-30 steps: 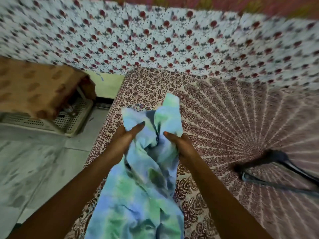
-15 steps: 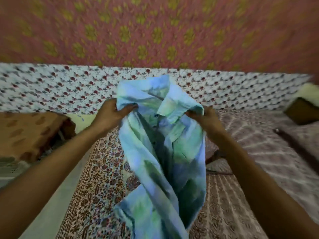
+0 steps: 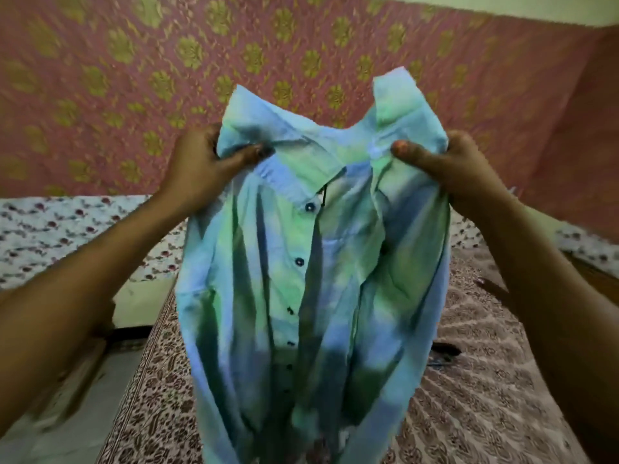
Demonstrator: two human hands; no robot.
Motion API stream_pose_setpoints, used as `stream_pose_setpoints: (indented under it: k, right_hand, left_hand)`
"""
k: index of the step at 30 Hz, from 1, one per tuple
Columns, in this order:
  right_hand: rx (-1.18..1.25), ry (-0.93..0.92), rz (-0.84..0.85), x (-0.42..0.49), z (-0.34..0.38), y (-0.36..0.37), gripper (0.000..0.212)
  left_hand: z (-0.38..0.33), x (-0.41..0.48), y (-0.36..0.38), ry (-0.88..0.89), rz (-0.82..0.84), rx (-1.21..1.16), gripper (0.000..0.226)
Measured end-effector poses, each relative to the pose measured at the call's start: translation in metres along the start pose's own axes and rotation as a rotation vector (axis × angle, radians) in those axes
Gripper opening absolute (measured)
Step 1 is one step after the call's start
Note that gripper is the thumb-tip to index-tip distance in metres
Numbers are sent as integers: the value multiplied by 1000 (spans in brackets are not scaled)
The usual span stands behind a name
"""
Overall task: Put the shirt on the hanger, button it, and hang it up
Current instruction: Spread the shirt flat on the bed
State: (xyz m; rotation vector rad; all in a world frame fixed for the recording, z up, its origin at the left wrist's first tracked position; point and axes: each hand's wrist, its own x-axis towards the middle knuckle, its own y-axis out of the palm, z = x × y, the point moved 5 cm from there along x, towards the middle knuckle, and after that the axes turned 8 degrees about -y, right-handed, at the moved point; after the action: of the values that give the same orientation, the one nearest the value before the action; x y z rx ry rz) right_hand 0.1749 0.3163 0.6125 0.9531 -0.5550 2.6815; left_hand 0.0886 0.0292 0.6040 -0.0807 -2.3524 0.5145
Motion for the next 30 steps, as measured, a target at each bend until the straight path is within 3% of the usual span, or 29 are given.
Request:
stream_pose_setpoints:
  k: [2,5,12,16,19,22,25,28,30]
  right_hand:
    - [-61,23,-9,10,-7,-10,17]
    - [-271,66,21,15,-31,-16,41]
    - [-146,45,95,16,-50,-34,15]
    - [-70,-17,254,14,-38,-19,13]
    - [-40,-30,380,6,-30,16,30]
    - [-24,-20,347,8,-35,25,32]
    - [-133,-59,260,14,-45,14,25]
    - [-211,-68,181,16,-57,4,18]
    - [-262,-49,214,12,-69,3,18]
  left_hand:
    - [-3,10,10,23,33,154,40]
    - [-2,14,36,-17,4,407,55]
    - [-4,19,51,-107,-115,300,40]
    - [-26,16,75,-87,-54,175,58]
    - [-55,9,108,-22,-35,240,54]
    - [-64,6,124,34,-56,226,42]
    - [-40,-13,135,-74,-10,16,28]
    - [9,-59,163,-252,153,327,46]
    - [47,-91,171,-376,199,554,35]
